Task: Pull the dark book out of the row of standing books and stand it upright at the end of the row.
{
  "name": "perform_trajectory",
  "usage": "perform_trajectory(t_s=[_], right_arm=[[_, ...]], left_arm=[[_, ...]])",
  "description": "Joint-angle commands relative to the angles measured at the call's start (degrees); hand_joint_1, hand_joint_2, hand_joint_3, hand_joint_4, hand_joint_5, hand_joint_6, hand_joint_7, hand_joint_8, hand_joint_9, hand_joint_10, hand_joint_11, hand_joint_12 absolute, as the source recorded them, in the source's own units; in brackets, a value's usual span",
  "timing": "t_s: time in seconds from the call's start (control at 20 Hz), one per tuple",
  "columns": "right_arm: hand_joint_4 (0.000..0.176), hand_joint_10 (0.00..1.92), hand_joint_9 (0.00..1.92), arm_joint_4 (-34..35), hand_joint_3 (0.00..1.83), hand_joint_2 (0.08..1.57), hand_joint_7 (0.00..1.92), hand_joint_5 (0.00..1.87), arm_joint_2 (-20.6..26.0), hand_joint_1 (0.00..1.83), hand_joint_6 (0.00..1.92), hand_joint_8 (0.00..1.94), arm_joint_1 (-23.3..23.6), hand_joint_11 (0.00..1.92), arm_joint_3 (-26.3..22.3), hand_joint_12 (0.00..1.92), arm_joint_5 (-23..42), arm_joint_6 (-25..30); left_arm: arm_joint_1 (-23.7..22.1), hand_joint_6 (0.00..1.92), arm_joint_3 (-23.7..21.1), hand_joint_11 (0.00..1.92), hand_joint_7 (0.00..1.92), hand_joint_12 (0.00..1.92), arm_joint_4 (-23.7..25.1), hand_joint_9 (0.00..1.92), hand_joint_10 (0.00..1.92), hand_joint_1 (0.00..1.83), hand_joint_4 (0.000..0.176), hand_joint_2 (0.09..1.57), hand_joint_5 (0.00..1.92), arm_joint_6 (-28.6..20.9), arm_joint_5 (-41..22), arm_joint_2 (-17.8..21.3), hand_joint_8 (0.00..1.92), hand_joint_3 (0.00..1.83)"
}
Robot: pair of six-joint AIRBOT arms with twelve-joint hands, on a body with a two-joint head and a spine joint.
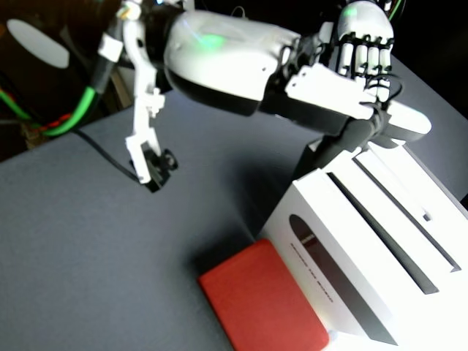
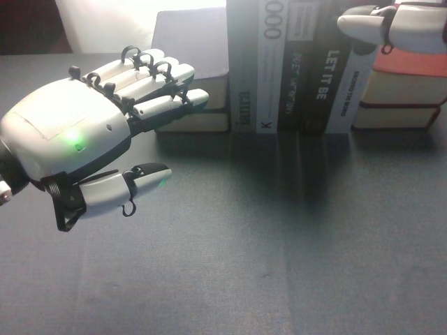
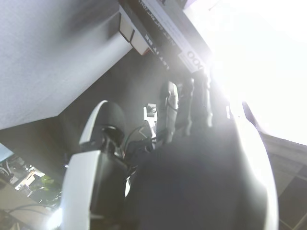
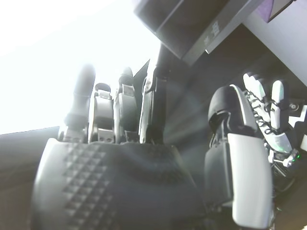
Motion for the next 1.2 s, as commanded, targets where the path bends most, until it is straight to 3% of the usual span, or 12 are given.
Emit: perform_trajectory(t_s=[0.0,0.25,0.4,0.5,0.6,1.1,1.15], right_arm=[[0.000,0.00,0.00,-1.6,0.01,1.16,0.29,0.80,0.4,0.41,0.38,0.02,0.2,0.00,-0.4,1.92,7.3,1.3],[0.000,0.00,0.00,-6.5,0.00,1.17,0.31,0.82,2.3,0.60,0.22,0.00,-2.8,0.00,-1.4,1.92,11.0,10.5],[0.000,0.00,0.00,-8.5,0.00,1.16,0.28,0.83,3.5,0.55,0.13,0.00,-4.0,0.00,-2.9,1.92,12.2,11.8],[0.000,0.00,0.00,-10.6,0.00,1.16,0.27,0.84,3.8,0.56,0.12,0.00,-4.8,0.00,-2.9,1.92,13.1,15.9],[0.000,0.00,0.00,-12.4,0.00,1.18,0.28,0.83,4.1,0.35,0.11,0.00,-5.6,0.00,-2.7,1.92,13.9,19.4],[0.000,0.00,0.00,-21.9,0.00,1.15,0.37,0.93,6.6,0.35,0.12,0.03,-9.3,0.00,-3.1,1.92,16.9,35.0],[0.000,0.00,0.00,-23.0,0.00,1.13,0.36,0.92,6.8,0.25,0.11,0.02,-9.5,0.00,-3.2,1.92,17.1,36.4]], left_arm=[[-0.8,0.00,-0.3,0.01,0.03,0.01,-0.5,0.01,0.00,0.41,0.000,1.43,0.21,0.2,-7.2,0.1,0.00,0.00],[-0.5,0.01,-0.4,0.00,0.02,0.00,-0.7,0.00,0.00,0.41,0.000,1.43,0.21,0.2,-7.2,0.1,0.01,0.00],[-0.3,0.01,-0.4,0.00,0.03,0.00,-0.9,0.00,0.00,0.43,0.000,1.42,0.21,0.2,-7.3,0.1,0.01,0.00],[-0.2,0.01,-0.4,0.00,0.03,0.00,-1.1,0.00,0.00,0.44,0.000,1.42,0.22,0.3,-7.4,0.1,0.01,0.00],[-0.1,0.01,-0.4,0.00,0.04,0.00,-1.1,0.01,0.00,0.50,0.000,1.40,0.24,0.3,-7.4,0.1,0.01,0.00],[0.6,0.00,-0.4,0.00,0.03,0.00,-1.8,0.01,0.00,0.55,0.000,1.40,0.23,0.3,-8.0,0.2,0.00,0.00],[0.7,0.00,-0.5,0.00,0.04,0.00,-1.9,0.01,0.00,0.54,0.000,1.39,0.23,0.3,-8.1,0.2,0.00,0.00]])
